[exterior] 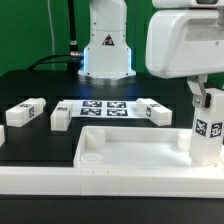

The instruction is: Assemble desk

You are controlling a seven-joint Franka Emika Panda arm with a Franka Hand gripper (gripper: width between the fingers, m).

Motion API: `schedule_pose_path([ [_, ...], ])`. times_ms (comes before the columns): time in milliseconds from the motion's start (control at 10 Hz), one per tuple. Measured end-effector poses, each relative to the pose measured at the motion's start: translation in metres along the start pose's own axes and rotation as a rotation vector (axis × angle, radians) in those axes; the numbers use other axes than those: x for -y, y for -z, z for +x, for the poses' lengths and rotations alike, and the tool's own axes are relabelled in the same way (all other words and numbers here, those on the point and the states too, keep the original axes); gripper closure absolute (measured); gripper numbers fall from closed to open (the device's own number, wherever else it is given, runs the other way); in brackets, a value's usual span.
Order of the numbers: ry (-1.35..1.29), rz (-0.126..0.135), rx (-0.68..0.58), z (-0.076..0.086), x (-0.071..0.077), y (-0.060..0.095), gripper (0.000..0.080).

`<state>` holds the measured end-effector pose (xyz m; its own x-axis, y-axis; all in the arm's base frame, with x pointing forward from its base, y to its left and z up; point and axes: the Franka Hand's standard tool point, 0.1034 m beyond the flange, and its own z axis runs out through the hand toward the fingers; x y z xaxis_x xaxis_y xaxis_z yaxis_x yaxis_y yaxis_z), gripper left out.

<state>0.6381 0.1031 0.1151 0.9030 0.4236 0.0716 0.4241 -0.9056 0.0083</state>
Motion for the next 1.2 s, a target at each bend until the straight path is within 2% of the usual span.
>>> schedule_pose_path([
  [200, -0.07, 0.003, 0.0, -0.0001, 0.0003, -0.0002, 0.051],
  [400, -0.307, 0.022, -0.006, -0.0001, 0.001, -0.0007, 0.051],
  [600, -0.492, 0.022, -0.006, -0.0006, 0.0003, -0.0011, 0.0509],
  [800, -0.744, 0.037, -0.005, -0.0015, -0.0015, -0.0016, 0.0509],
  [1200, -1.127, 0.041, 0.008, -0.0024, -0.0004, -0.0023, 0.0509],
])
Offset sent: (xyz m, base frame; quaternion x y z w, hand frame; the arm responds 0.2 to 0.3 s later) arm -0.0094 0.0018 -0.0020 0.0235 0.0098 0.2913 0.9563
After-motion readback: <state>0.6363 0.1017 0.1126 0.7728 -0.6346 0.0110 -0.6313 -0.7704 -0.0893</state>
